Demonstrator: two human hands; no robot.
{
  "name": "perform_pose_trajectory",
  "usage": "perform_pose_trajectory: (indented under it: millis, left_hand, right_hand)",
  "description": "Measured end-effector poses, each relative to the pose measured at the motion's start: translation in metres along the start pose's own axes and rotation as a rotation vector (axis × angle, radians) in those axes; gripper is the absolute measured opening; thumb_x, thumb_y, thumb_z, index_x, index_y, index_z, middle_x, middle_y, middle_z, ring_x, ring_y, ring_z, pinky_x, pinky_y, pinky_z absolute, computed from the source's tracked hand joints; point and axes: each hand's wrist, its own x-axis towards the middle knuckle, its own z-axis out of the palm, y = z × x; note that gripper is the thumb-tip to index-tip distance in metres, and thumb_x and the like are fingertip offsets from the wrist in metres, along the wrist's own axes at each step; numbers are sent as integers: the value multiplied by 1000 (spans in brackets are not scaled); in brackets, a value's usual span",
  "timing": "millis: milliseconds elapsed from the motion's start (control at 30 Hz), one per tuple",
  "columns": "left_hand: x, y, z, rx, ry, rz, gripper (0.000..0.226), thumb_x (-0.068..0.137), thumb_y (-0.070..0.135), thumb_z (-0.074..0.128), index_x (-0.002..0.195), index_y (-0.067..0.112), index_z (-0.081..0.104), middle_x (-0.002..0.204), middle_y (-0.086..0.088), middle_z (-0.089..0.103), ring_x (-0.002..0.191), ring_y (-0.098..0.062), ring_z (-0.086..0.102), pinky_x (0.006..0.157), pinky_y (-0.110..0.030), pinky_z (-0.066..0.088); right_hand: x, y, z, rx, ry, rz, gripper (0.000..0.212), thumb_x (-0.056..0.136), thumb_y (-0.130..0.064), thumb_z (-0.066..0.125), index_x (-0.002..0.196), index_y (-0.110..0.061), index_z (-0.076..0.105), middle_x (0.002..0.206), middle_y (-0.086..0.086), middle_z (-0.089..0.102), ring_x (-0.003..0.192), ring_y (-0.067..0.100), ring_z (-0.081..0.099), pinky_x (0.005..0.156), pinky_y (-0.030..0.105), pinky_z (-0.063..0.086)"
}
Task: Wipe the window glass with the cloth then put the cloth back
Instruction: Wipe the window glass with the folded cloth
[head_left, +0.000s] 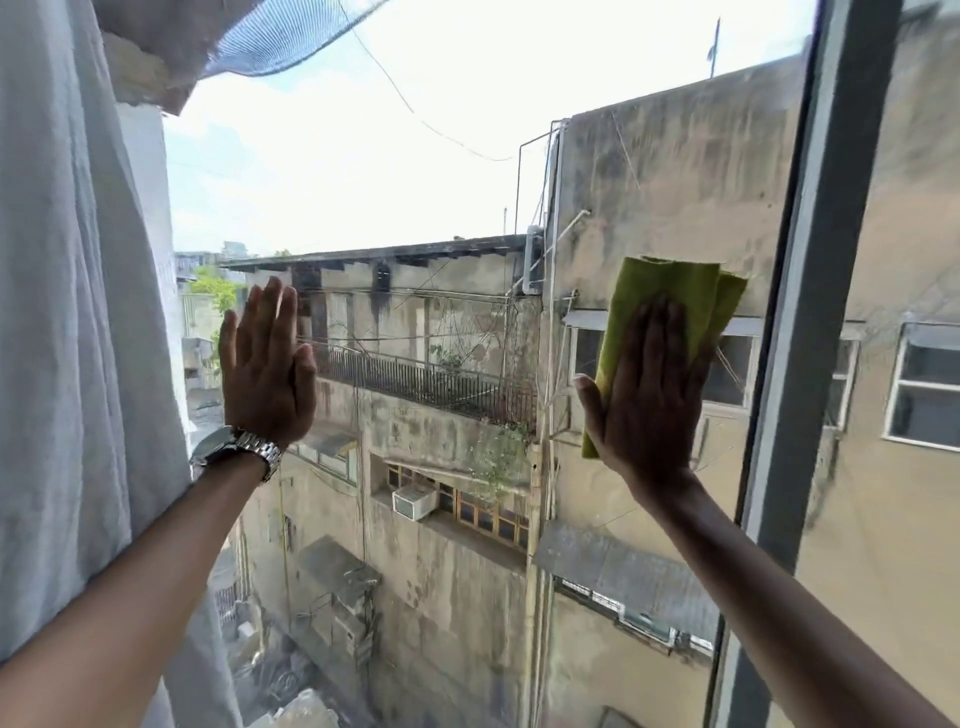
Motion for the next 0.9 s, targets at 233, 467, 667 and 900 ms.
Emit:
perform_pose_trajectory:
  millis: [233, 467, 667, 900]
  left_hand:
    - [17, 33, -1, -3, -22, 101, 59, 95, 28, 31, 144, -3, 42, 158, -23, 37, 149, -39, 33, 120, -62, 27]
    - [14, 29, 13, -46, 38, -7, 68, 96, 44, 23, 156, 13, 28, 168, -19, 14, 158, -33, 10, 128, -58, 7]
    - [12, 21, 20, -34, 66, 12, 65, 100, 41, 22, 158, 11, 20, 168, -15, 17, 158, -28, 12, 128, -58, 11]
    - [9, 23, 10, -56, -13, -18, 69, 99, 43, 23, 159, 11, 13, 169, -12, 15, 158, -23, 11, 128, -53, 16]
  right_hand:
    - [130, -44, -6, 128, 117, 4, 92, 101, -70, 17, 156, 2, 30, 163, 23, 31, 155, 34, 23, 128, 54, -2]
    - [222, -71, -10, 231, 249, -10, 91, 102, -71, 25, 153, 4, 37, 160, 22, 38, 152, 32, 32, 128, 51, 23]
    - [115, -69, 0, 219, 142, 10, 98, 99, -76, 22, 156, 4, 30, 163, 23, 31, 154, 33, 25, 130, 49, 19]
    - [-96, -42, 8, 81, -72, -35, 85, 104, -63, 21, 158, 3, 24, 168, 22, 11, 158, 35, 11, 130, 52, 10]
